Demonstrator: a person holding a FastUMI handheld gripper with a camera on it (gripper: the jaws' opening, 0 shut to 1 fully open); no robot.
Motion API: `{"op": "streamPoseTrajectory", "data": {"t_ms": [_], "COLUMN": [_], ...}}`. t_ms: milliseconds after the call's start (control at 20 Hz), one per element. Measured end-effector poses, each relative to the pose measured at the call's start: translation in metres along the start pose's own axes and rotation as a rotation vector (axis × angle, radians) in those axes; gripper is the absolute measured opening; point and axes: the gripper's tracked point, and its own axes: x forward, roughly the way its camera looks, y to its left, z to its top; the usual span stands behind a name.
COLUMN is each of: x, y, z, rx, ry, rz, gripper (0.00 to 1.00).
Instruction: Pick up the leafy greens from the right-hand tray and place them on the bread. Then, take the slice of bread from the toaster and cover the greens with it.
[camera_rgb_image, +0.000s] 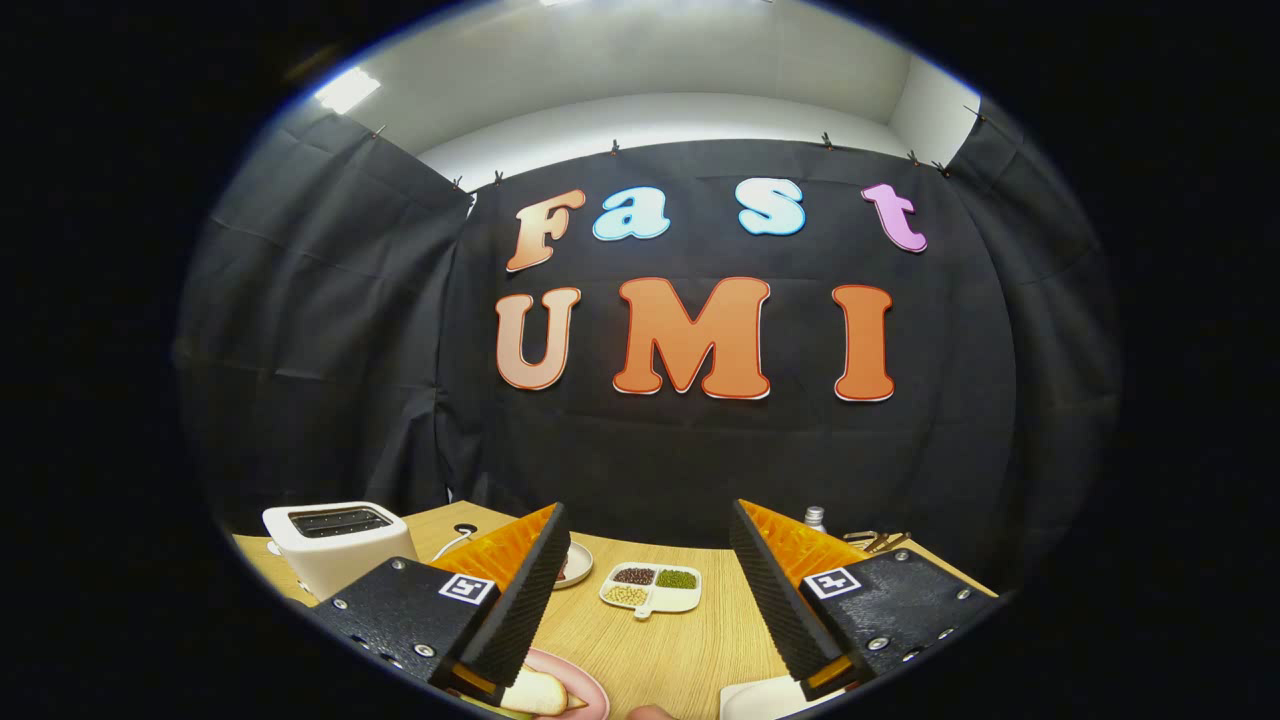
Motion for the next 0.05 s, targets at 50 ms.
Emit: {"op": "streamPoseTrajectory", "data": {"t_ms": [50], "x": [-0.0001], "y": [0.0005], "z": [-0.0003], "rx": [-0.001], "ry": [0.002], "rz": [0.002], "gripper": [0.97]}}
